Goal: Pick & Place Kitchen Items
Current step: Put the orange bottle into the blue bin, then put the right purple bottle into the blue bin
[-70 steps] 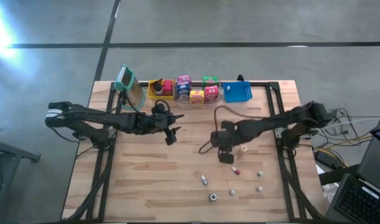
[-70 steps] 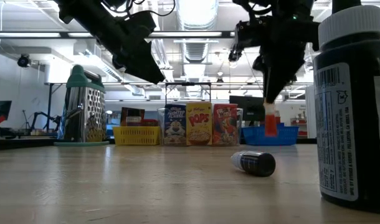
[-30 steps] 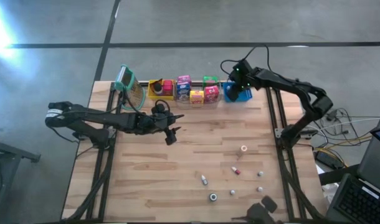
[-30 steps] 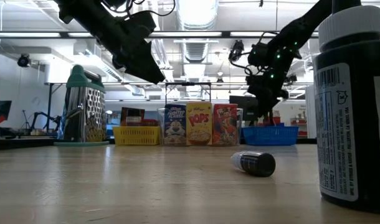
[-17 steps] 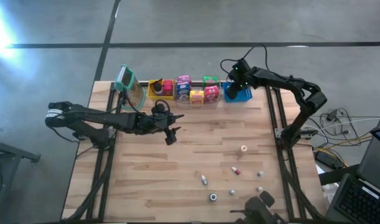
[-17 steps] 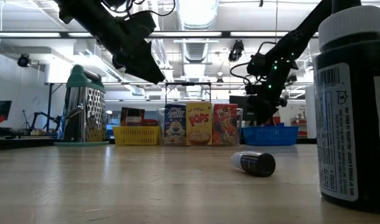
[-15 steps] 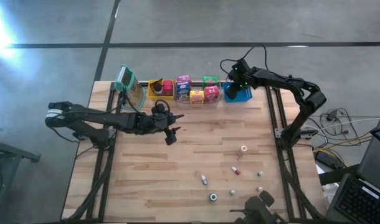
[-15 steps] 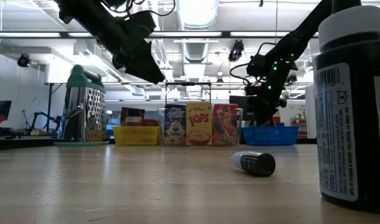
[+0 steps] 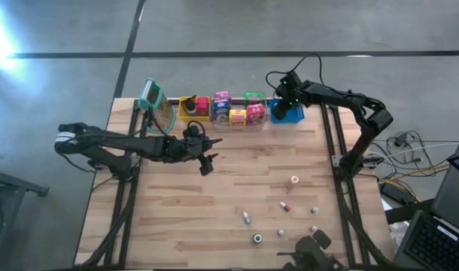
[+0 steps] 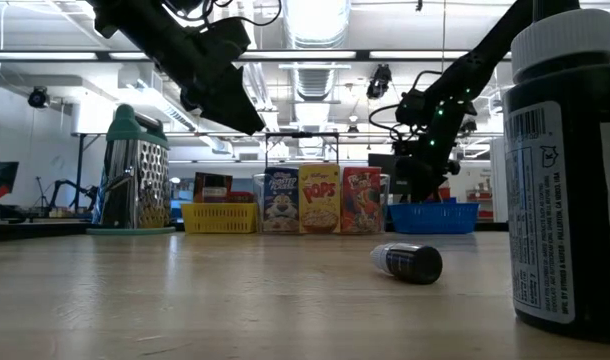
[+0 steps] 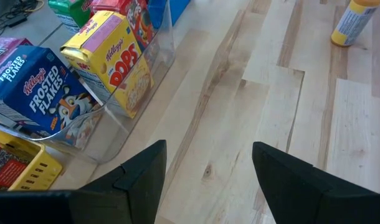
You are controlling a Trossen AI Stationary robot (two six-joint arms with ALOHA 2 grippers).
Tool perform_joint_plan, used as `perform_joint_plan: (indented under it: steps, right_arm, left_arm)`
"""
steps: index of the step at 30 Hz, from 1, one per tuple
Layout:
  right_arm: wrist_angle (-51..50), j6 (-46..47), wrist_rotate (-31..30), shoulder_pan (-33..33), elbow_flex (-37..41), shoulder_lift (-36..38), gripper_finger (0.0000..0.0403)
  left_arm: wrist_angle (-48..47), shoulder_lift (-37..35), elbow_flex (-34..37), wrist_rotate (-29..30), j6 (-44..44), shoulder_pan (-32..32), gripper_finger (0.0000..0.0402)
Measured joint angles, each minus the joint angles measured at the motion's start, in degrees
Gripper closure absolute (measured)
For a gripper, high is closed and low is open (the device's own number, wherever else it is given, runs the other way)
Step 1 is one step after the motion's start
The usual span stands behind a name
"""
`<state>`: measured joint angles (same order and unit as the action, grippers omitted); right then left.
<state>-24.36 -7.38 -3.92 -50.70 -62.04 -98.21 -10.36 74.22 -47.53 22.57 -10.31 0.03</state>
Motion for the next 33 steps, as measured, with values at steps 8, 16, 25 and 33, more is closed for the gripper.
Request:
perform_joint_plan:
  steps: [8,16,25,33]
  right_arm:
    - [0.03,-0.08,0.02,0.02,0.00,0.04,0.0251]
    - [-1.20,0.23,0.04,0.07,-1.83,2.14,0.0219]
    - [-6.42,-0.55,0.61,2.77,-3.20,11.62,0.0211]
    - [-12.30,1.73,0.94,14.85,-0.65,23.87,0.0241]
  left_arm:
    - [0.01,0.00,-0.02,0.00,0.00,-0.01,0.0158]
    - [0.01,0.00,0.00,0.00,0.00,0.00,0.0158]
    - [0.00,0.00,0.00,0.00,0.00,0.00,0.0158]
    - [0.01,0.00,0.00,0.00,0.00,-0.01,0.0158]
